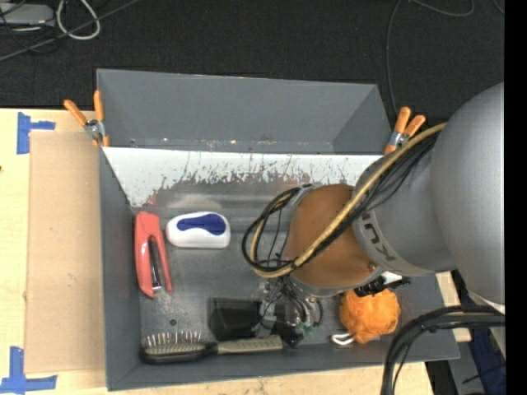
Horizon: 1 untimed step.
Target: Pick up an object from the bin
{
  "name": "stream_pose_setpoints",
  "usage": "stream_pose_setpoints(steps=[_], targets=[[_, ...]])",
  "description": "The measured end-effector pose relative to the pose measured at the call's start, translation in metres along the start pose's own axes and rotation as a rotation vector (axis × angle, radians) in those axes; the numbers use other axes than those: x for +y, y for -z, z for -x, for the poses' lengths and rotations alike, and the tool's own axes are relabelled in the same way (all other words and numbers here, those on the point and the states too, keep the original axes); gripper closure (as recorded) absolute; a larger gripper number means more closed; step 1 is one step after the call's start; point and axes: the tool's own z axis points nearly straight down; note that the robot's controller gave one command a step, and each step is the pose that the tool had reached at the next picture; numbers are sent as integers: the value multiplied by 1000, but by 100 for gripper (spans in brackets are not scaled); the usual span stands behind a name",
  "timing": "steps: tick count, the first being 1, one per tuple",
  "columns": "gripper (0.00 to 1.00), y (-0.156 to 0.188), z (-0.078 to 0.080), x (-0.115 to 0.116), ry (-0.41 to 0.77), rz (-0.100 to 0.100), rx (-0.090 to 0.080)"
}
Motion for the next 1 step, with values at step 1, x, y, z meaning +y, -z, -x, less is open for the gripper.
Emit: stream_pose_setpoints(steps=[1], targets=[[100,16,-4,-1,1,-5,19]])
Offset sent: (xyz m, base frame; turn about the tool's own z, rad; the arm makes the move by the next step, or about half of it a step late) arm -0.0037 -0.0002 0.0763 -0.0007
